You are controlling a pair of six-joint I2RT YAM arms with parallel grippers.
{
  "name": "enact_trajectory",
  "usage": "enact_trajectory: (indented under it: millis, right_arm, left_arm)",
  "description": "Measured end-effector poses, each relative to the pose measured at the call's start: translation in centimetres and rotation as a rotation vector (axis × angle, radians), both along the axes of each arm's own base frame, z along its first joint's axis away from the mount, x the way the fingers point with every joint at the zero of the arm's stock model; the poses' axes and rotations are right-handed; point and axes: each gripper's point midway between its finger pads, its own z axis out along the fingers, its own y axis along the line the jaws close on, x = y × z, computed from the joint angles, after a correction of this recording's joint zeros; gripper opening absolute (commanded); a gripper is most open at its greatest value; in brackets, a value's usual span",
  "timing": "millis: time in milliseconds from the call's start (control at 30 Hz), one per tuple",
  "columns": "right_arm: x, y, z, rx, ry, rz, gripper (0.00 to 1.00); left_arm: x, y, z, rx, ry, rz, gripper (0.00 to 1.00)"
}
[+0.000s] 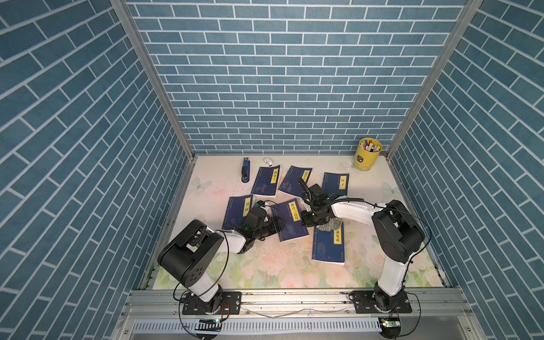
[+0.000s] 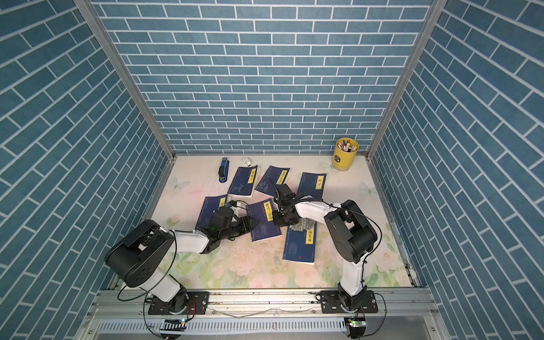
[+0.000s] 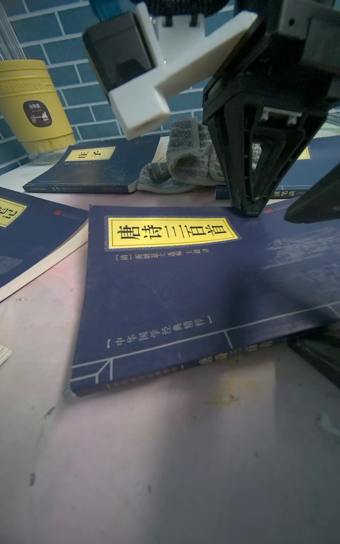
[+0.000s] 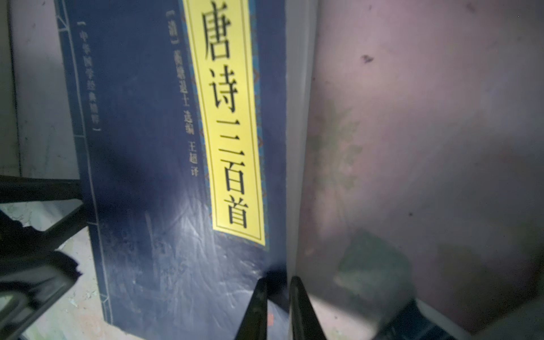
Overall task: Wipe the cover of the book
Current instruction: Pick up the book from the center of the board.
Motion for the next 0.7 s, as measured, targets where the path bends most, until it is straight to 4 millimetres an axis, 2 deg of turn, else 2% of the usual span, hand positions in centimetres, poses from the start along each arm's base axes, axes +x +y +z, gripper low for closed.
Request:
enact_trajectory:
  millis: [133, 500, 700]
  right_arm:
    - [0.0, 0.0, 0.0, 0.002, 0.005, -0.015, 0.15]
    - [-0.3, 0.2, 0.0, 0.013, 0.01, -0.024, 0.14]
    - [-1.0, 1.1, 0.1, 0.039, 0.018, 0.002, 0.15]
  left_arm:
    - [0.6, 0.2, 0.1, 0.019, 0.008, 0.016, 0.46]
    - [2.0, -1.1, 2.2, -0.006, -0.022, -0.008, 0.41]
    - [1.9, -2.0, 3.0, -0.036, -0.028, -0.047, 0.27]
